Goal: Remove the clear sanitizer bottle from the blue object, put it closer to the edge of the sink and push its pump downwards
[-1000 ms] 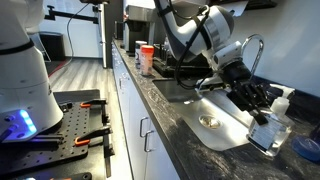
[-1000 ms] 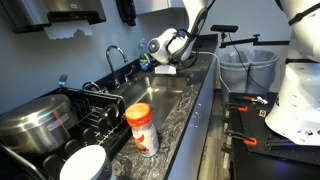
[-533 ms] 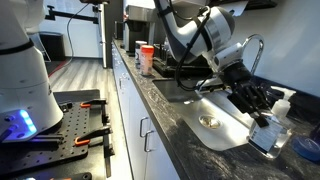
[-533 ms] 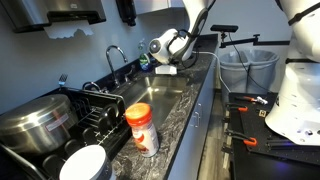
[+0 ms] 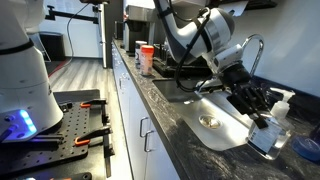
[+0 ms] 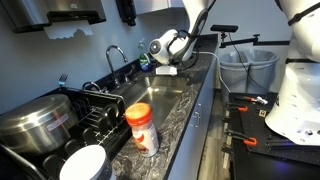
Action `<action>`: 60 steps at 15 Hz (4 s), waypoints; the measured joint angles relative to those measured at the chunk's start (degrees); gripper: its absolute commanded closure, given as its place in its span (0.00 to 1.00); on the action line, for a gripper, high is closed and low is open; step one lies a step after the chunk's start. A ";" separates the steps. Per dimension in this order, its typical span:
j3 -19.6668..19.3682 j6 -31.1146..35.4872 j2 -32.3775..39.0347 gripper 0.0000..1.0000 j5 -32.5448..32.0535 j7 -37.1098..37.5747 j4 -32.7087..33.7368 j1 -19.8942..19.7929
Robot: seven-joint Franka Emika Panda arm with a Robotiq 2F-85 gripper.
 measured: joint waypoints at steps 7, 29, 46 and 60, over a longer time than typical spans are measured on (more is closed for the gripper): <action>0.00 0.00 0.00 0.00 0.00 0.00 0.01 -0.39; 3.32 9.98 -15.25 0.00 -1.08 -13.60 -10.35 0.03; 0.93 17.46 -29.10 0.71 10.82 -51.49 -16.98 -0.92; 0.42 16.35 -30.17 0.99 22.21 -61.88 -15.69 -2.55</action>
